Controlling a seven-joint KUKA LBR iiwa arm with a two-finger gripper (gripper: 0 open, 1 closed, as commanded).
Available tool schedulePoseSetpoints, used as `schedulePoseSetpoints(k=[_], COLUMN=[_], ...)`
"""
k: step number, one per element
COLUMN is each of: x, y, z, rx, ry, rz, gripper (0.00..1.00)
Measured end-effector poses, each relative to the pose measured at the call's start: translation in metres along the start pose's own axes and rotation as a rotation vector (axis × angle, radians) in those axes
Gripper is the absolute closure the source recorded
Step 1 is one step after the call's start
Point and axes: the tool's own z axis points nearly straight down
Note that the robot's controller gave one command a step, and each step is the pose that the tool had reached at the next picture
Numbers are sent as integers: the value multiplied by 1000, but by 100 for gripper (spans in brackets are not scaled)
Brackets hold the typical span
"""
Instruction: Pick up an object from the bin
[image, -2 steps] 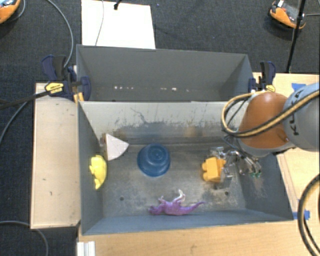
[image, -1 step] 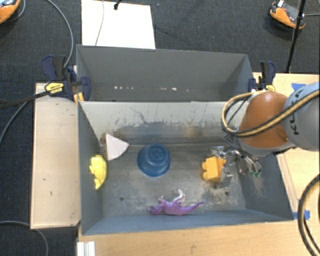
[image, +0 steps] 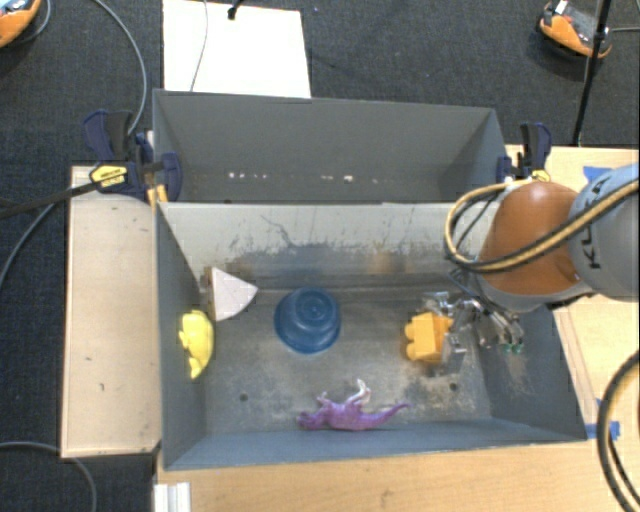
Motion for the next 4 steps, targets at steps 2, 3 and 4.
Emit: schedulePoseSetpoints(k=[2, 3, 4], x=[-1, -1, 0], y=[0, 0, 0], z=[-20, -27, -36], rx=[1, 1, -1], ry=[-1, -4, 2], rz=[-1, -1, 0], gripper=[100, 100, 100])
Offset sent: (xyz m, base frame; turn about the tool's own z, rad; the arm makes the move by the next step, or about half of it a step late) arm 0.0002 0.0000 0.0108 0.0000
